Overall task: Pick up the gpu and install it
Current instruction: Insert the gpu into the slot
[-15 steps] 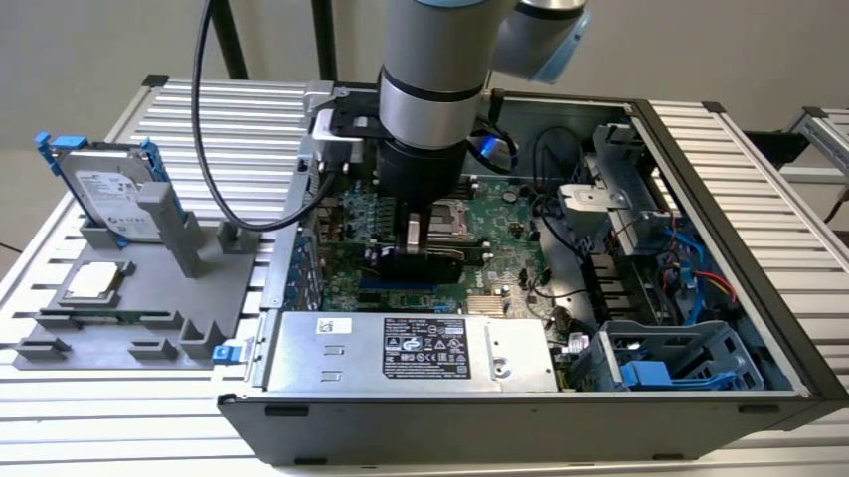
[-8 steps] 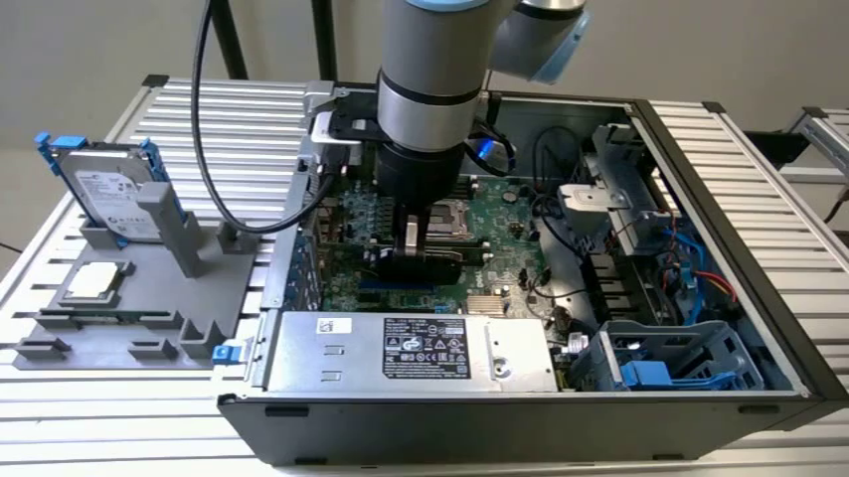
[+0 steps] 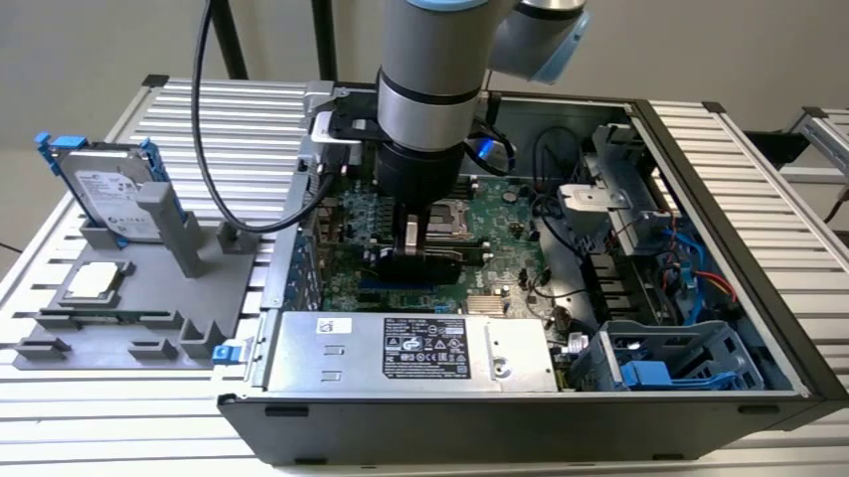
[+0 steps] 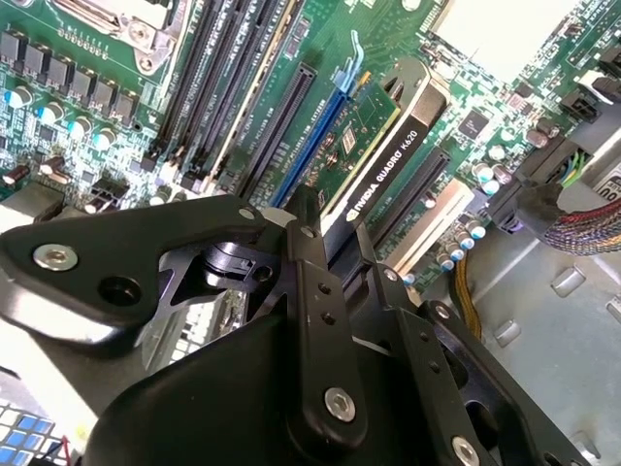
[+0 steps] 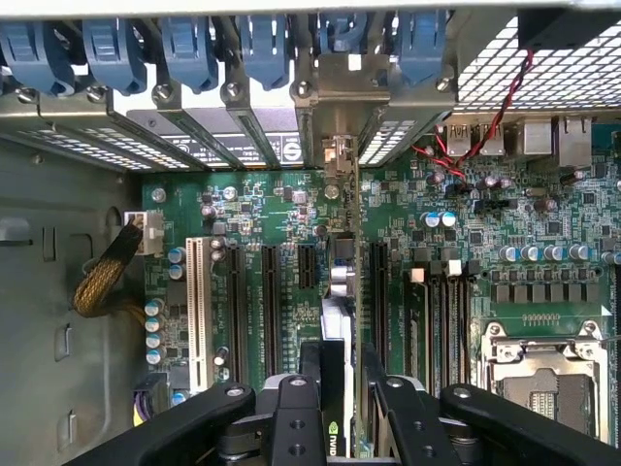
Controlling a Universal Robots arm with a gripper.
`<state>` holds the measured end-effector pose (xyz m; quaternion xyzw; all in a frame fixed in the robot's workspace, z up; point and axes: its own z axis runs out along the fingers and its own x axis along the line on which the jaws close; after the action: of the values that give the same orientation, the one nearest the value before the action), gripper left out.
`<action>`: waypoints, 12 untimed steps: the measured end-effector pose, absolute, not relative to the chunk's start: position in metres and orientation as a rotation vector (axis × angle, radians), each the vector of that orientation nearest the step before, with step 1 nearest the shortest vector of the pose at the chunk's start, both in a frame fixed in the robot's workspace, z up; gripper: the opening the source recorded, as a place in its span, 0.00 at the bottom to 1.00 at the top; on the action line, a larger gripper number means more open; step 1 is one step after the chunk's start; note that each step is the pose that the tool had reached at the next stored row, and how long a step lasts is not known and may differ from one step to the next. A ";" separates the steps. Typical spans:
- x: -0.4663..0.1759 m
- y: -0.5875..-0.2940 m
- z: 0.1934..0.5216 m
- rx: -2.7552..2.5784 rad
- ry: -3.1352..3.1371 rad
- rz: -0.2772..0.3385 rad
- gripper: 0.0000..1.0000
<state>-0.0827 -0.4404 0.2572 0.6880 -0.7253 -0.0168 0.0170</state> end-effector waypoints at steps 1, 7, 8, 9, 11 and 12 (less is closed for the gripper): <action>-0.083 -0.440 0.257 2.138 -2.254 -0.052 0.00; -0.083 -0.440 0.251 2.138 -2.254 -0.052 0.00; -0.083 -0.440 0.251 2.138 -2.254 -0.052 0.00; -0.083 -0.440 0.251 2.138 -2.254 -0.052 0.00; -0.083 -0.440 0.251 2.138 -2.254 -0.052 0.00; -0.083 -0.440 0.250 2.138 -2.254 -0.052 0.00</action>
<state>-0.0826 -0.4396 0.2505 0.6881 -0.7253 -0.0168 0.0171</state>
